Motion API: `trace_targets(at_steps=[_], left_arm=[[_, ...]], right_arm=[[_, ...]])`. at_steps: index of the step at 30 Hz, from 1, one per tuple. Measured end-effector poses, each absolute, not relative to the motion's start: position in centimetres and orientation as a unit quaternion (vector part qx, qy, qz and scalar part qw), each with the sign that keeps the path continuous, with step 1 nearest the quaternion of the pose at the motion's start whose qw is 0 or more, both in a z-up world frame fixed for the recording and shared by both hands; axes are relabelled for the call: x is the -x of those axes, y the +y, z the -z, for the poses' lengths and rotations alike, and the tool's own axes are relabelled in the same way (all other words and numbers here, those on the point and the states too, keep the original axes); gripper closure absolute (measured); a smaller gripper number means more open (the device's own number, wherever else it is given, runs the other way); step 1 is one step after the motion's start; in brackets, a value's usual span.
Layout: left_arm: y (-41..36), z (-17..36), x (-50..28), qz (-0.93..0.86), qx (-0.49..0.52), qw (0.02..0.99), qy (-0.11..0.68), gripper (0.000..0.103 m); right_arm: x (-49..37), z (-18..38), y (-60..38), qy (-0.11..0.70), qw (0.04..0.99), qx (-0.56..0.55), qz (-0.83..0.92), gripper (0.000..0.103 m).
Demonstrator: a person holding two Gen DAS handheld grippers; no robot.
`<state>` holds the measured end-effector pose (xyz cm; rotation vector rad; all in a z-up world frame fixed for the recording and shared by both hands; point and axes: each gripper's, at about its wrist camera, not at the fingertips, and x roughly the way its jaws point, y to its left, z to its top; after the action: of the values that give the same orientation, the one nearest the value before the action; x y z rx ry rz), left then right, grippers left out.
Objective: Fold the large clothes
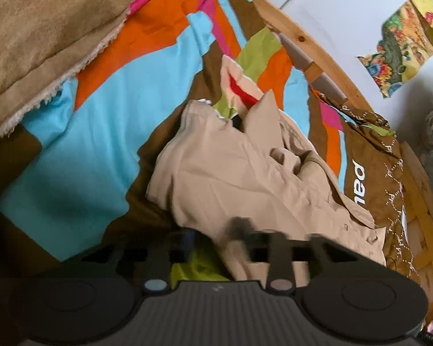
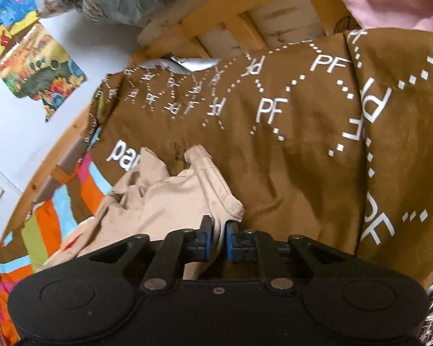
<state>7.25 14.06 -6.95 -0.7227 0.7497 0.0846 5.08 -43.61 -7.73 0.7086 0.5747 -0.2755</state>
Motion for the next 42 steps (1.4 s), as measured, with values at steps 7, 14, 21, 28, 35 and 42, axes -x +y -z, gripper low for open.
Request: trace_targets(at_steps=[7,14,21,28,35,42], left_arm=[[13.5,7.0,-7.7,-0.042,0.324,0.872,0.364,0.038],[13.0,6.6,-7.8,-0.043,0.301,0.878,0.369,0.034],[13.0,6.6,-7.8,-0.040,0.295,0.880,0.371,0.031],[12.5,7.0,-7.9,-0.028,0.288,0.885,0.365,0.017],[11.4,7.1,-8.6,-0.021,0.251,0.899,0.358,0.007],[12.1,7.0,-8.3,-0.035,0.272,0.896,0.349,0.015]], right_arm=[[-4.7,8.1,-43.2,0.279,0.887,-0.336,0.153,0.086],[-4.2,8.4,-44.0,0.274,0.876,-0.364,0.161,0.085],[-3.1,5.8,-43.7,0.223,0.907,-0.310,0.178,0.059],[-5.0,4.9,-39.1,0.228,0.952,-0.175,0.107,0.030],[-9.9,5.8,-30.5,0.225,0.973,0.034,-0.027,0.023],[-17.8,6.3,-24.2,0.231,0.958,0.141,-0.091,0.018]])
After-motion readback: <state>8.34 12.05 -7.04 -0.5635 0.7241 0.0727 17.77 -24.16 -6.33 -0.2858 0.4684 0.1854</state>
